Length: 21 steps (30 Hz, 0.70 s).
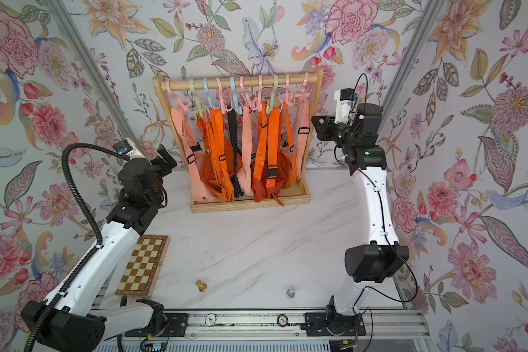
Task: Take the bag off the hook
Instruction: Move the clothesline to the center of the board, then pick up the bag from the hook.
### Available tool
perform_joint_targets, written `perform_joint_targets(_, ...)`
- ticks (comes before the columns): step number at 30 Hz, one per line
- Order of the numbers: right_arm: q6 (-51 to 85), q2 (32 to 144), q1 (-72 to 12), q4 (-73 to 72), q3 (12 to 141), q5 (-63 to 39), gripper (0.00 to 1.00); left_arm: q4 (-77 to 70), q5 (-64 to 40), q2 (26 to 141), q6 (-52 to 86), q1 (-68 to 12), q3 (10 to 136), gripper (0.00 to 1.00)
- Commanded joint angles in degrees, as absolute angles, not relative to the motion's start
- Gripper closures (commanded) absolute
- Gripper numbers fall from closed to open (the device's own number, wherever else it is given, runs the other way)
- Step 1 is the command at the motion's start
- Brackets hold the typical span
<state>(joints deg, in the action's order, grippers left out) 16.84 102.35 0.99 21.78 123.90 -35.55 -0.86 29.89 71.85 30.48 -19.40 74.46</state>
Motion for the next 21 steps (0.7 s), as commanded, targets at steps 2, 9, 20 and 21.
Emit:
perform_joint_targets(2,23.03,108.48,4.04,23.45,130.45,-48.47,0.79,0.25,19.27,79.63,25.61,-25.55,83.25,0.01)
perform_joint_targets(9,23.24,115.37,3.88,27.47,140.07,-49.76,0.79,6.15,11.63,99.79,20.78,-34.77,106.98,0.01)
perform_joint_targets(20,12.87,115.44,-4.68,33.68,139.92,-42.29,0.79,12.83,9.69,116.56,21.24,-37.35,129.87,0.01)
perform_joint_targets(21,12.24,115.54,-5.33,33.88,139.92,-41.38,0.79,12.90,9.63,116.76,21.32,-37.37,130.13,0.00)
